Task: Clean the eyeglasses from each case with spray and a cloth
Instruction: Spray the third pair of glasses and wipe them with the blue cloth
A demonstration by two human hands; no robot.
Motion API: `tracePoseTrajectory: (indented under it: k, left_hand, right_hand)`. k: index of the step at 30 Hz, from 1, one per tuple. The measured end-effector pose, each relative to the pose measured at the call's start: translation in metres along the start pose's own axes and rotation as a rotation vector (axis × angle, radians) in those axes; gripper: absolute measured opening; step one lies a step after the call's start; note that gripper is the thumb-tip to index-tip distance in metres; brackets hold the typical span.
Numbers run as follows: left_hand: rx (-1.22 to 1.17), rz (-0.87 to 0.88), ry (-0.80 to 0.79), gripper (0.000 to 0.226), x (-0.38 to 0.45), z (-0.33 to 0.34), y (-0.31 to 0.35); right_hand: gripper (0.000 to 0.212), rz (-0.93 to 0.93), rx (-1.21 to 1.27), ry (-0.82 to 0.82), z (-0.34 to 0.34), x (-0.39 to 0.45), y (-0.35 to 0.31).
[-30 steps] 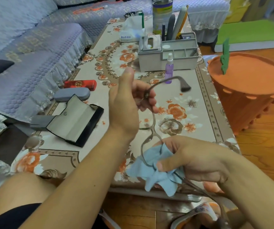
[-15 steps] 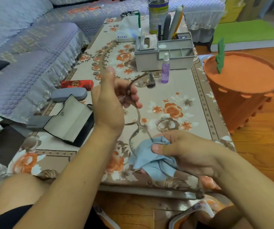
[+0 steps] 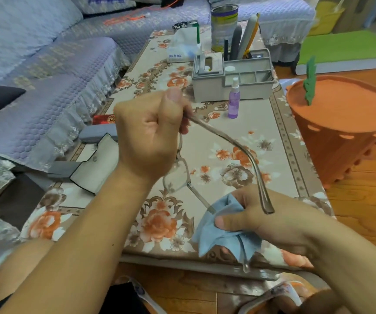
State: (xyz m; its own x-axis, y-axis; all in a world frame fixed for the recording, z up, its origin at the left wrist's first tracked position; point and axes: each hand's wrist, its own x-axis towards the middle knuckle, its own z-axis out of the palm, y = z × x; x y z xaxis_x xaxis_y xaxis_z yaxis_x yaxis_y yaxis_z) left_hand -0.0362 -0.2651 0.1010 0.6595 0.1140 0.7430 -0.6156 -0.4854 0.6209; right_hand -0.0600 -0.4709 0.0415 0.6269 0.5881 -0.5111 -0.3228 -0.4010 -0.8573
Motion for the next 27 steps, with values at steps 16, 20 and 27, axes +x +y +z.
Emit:
tracePoseTrajectory:
  k: [16,20,27]
  left_hand:
    - [-0.305,-0.285,0.13,0.054,-0.013,0.041,0.021]
    - [-0.434,-0.435,0.179,0.055,-0.014,0.05,0.027]
    - [-0.526,-0.736,0.224,0.066,-0.015,0.043,0.006]
  right_hand:
    - [0.019,0.023,0.403,-0.102,-0.007,0.024,0.012]
    - [0.018,-0.123,0.369,-0.149,-0.013,0.025,0.006]
    - [0.014,-0.264,0.334,-0.239,-0.003,0.021,-0.005]
